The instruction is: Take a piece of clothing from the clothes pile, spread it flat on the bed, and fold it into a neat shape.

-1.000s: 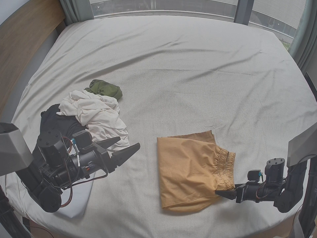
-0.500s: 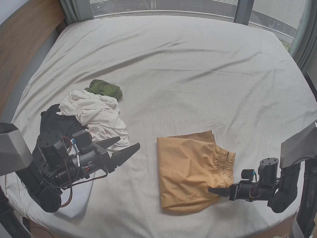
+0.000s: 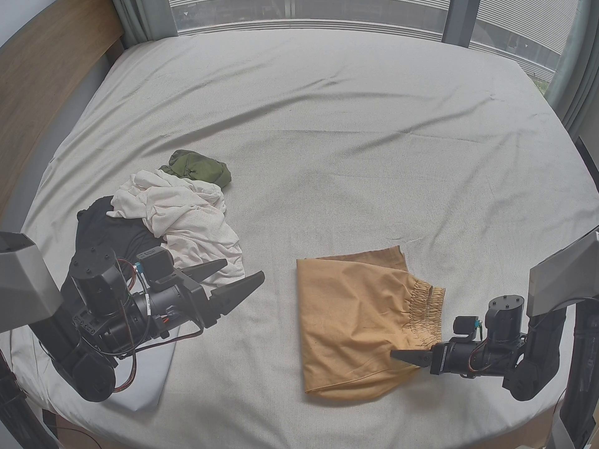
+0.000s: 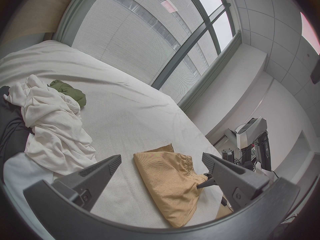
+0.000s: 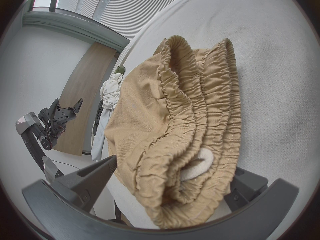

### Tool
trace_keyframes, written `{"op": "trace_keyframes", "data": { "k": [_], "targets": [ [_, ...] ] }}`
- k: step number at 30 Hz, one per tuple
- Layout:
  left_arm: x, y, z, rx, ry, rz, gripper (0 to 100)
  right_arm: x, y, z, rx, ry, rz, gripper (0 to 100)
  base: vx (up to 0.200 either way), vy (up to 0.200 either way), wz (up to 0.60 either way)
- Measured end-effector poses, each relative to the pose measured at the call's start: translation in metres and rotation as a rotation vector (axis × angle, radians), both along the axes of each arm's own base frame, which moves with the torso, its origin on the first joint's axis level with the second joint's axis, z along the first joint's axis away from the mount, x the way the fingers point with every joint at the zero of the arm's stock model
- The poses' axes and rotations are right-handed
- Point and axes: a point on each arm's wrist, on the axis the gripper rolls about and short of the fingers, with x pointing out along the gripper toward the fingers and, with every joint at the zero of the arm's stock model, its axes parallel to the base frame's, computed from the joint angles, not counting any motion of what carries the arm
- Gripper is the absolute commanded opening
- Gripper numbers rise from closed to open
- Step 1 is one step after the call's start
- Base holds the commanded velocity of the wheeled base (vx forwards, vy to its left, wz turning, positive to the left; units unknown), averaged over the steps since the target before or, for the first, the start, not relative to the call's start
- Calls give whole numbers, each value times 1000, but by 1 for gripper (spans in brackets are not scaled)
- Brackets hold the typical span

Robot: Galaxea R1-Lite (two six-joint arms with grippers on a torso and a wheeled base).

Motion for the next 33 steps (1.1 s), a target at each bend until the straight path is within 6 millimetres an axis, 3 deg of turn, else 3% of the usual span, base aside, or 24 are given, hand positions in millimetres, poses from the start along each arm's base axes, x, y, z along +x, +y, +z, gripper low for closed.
{"op": "trace_keyframes", "data": {
  "k": [1,19,27,33],
  "targets": [
    [0,0,0,0,0,0,100,0,0,0,0,0,0,0,0,0,0],
    [-1,0,0,1,2,0,100,-3,6,2,2,-3,25,0,0,0,0],
    [-2,0,-1,5,0,-2,100,-7,9,14,10,-47,56,0,0,0,0],
    [-2,-2,0,4,-3,-8,100,-17,12,25,21,-118,190,0,0,0,0]
  ]
}}
